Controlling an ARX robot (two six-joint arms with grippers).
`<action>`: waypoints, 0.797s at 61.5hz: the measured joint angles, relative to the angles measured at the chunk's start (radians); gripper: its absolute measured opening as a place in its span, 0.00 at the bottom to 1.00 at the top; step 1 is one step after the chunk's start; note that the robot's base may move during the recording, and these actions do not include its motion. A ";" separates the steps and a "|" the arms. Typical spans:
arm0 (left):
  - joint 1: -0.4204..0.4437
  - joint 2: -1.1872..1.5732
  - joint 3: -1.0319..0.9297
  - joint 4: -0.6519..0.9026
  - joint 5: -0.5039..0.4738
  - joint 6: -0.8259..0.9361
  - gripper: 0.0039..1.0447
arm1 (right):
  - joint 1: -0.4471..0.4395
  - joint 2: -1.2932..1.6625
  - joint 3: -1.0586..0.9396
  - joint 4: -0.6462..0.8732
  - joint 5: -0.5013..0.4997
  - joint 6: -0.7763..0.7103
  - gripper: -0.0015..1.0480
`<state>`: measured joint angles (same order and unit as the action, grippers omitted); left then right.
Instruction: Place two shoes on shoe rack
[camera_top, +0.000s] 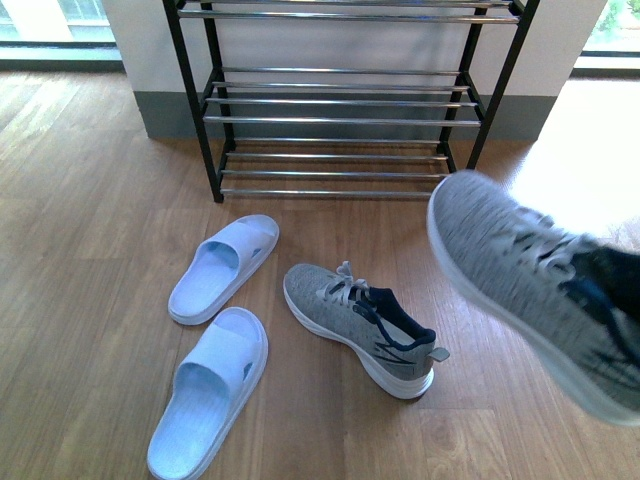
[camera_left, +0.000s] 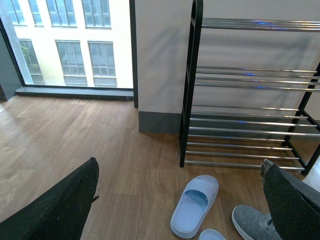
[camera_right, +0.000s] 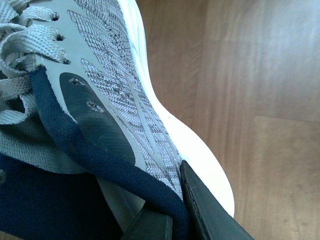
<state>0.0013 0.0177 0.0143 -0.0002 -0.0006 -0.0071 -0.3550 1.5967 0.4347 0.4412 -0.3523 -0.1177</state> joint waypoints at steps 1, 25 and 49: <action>0.000 0.000 0.000 0.000 0.000 0.000 0.91 | -0.011 -0.043 -0.003 -0.014 -0.007 0.004 0.01; 0.000 0.000 0.000 0.000 0.000 0.000 0.91 | -0.077 -0.567 -0.088 -0.183 -0.066 0.095 0.01; 0.000 0.000 0.000 0.000 0.000 0.000 0.91 | -0.077 -0.569 -0.089 -0.183 -0.064 0.097 0.01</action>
<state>0.0013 0.0177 0.0143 -0.0002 -0.0010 -0.0071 -0.4316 1.0275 0.3462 0.2577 -0.4168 -0.0212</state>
